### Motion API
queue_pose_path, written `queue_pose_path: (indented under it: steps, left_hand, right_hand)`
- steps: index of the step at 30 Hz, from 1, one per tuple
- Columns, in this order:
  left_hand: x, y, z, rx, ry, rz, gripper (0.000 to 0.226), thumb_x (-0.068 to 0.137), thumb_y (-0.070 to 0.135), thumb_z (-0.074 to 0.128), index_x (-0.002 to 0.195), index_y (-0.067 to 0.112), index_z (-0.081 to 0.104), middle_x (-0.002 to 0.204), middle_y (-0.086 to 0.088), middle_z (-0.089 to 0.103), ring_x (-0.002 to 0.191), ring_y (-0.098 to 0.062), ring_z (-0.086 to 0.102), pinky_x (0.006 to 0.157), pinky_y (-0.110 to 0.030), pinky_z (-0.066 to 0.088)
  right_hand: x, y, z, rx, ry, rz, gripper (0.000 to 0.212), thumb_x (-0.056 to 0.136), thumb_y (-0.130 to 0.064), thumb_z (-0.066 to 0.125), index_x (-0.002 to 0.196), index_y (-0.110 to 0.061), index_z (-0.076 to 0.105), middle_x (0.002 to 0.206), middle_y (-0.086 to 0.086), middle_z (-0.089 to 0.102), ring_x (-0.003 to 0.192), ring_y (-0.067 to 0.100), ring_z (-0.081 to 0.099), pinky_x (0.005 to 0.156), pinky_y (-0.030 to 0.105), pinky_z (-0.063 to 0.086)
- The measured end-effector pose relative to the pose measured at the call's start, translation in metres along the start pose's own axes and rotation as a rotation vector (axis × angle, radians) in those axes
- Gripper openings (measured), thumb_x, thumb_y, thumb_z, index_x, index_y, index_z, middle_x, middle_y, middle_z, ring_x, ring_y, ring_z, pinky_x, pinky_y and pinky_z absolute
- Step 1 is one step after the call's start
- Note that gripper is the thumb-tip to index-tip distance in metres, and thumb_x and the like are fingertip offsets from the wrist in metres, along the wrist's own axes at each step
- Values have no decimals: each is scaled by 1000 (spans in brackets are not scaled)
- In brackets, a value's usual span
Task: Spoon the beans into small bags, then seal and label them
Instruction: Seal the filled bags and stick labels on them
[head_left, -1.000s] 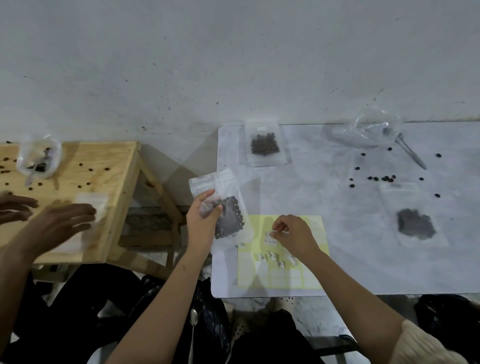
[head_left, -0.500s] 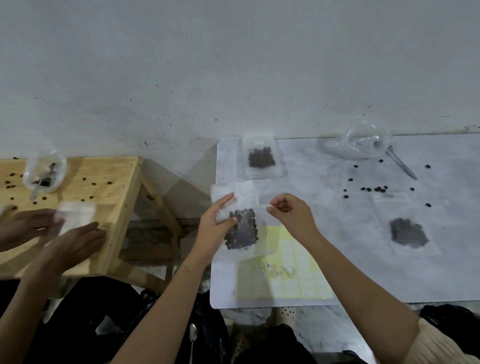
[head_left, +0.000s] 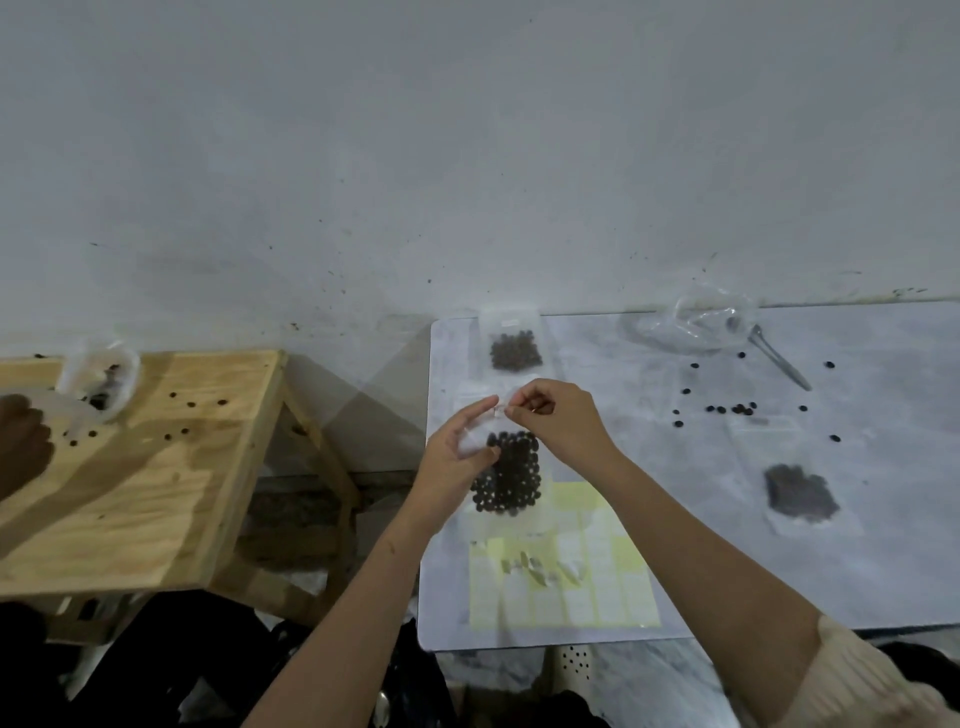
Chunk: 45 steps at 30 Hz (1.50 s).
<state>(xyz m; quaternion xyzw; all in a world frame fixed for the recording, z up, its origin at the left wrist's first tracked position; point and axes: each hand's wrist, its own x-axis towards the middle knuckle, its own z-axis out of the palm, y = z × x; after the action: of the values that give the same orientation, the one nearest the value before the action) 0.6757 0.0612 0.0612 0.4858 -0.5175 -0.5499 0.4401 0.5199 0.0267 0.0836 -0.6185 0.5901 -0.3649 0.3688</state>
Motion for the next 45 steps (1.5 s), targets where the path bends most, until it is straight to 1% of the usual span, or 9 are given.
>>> queue_pose_path:
  steps: [9, 15, 20, 24, 27, 29, 33, 39, 45]
  left_hand:
    - [2, -1, 1, -17, -11, -2, 54, 84, -11, 59, 125, 23, 56, 121, 16, 55, 105, 7, 57, 93, -29, 51]
    - [5, -5, -1, -46, -19, -30, 54, 84, -10, 59, 124, 26, 57, 122, 13, 57, 113, -9, 57, 96, -40, 50]
    - [7, 0, 0, -53, -20, -17, 54, 83, -12, 58, 123, 25, 56, 124, 8, 56, 100, 4, 60, 89, -28, 53]
    - [11, -4, 2, -50, -9, 1, 56, 83, -10, 59, 121, 31, 57, 124, 6, 57, 113, -4, 56, 92, -29, 51]
    - [15, -8, 1, -43, 14, -8, 55, 82, -4, 63, 120, 35, 59, 124, 8, 57, 123, -13, 50, 100, -38, 46]
    - [18, -9, 0, -54, 22, -20, 54, 81, -4, 64, 118, 36, 61, 123, 10, 58, 123, -15, 49, 99, -38, 46]
    - [27, 1, 2, -145, 75, -27, 35, 84, 1, 64, 107, 27, 66, 113, 3, 65, 104, -9, 61, 84, -21, 52]
    - [56, 8, 18, -178, 256, -19, 18, 83, 7, 68, 101, 5, 68, 86, -2, 73, 79, -17, 71, 72, -20, 55]
    - [96, 3, 31, -184, 311, -37, 20, 84, 0, 65, 103, 3, 65, 78, -4, 72, 69, -20, 70, 68, -23, 56]
  right_hand:
    - [6, -2, 0, -86, -31, 4, 8, 79, -19, 73, 75, -15, 67, 74, -3, 66, 66, 2, 56, 62, 8, 43]
    - [9, -3, 2, -127, -38, 29, 8, 79, -19, 73, 77, -13, 68, 74, -2, 66, 65, 2, 56, 61, 11, 43]
    - [12, -5, 3, -154, -23, 51, 8, 78, -22, 73, 76, -16, 68, 73, -4, 66, 67, 2, 59, 63, 13, 46]
    - [14, -9, 4, -153, 42, 108, 12, 74, -27, 77, 73, -20, 67, 72, -5, 67, 66, 4, 60, 64, 21, 49]
    - [14, -12, 3, -189, 119, 198, 28, 66, -39, 81, 77, -22, 62, 71, -10, 61, 67, 7, 60, 62, 27, 49]
    - [16, -11, 1, -224, 176, 200, 46, 59, -47, 83, 87, -21, 56, 84, -8, 57, 77, 9, 57, 65, 27, 47]
    - [24, -7, -6, 32, 122, 304, 76, 54, -40, 88, 112, -17, 44, 103, 2, 56, 94, 17, 57, 78, 25, 48]
    - [38, 3, -10, 343, 80, 382, 62, 65, -20, 85, 114, -10, 49, 87, 12, 69, 76, 20, 68, 76, 30, 55]
    - [65, 16, -22, 403, 54, 362, 40, 73, -9, 77, 105, -12, 53, 75, 4, 68, 64, 14, 66, 62, 18, 54]
